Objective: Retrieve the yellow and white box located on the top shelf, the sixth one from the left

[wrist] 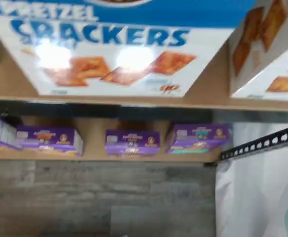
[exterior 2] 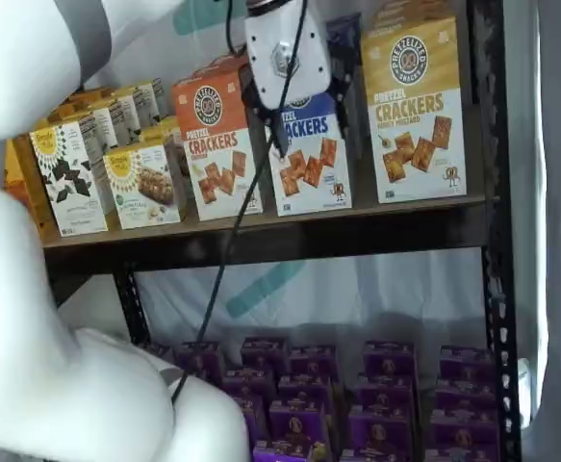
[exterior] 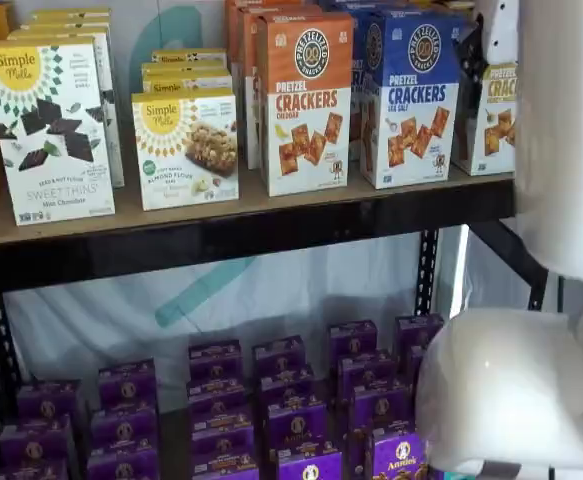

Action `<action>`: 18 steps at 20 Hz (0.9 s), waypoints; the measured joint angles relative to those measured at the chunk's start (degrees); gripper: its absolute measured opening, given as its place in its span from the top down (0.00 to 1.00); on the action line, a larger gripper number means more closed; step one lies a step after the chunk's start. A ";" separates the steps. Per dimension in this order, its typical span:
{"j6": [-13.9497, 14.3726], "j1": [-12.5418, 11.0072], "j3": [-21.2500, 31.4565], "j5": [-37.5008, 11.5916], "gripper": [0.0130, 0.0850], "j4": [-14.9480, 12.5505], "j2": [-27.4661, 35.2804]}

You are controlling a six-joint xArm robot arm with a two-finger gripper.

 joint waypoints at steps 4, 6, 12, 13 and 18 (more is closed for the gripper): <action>-3.06 -3.40 -1.52 -3.21 0.00 1.41 2.64; -4.24 -4.66 -2.32 -4.25 0.00 2.14 3.73; -7.38 -8.04 -6.25 -5.75 0.00 4.61 7.86; -7.74 -8.43 -7.01 -5.63 0.00 4.90 8.56; -8.79 -9.47 -10.21 -4.83 0.00 5.33 11.35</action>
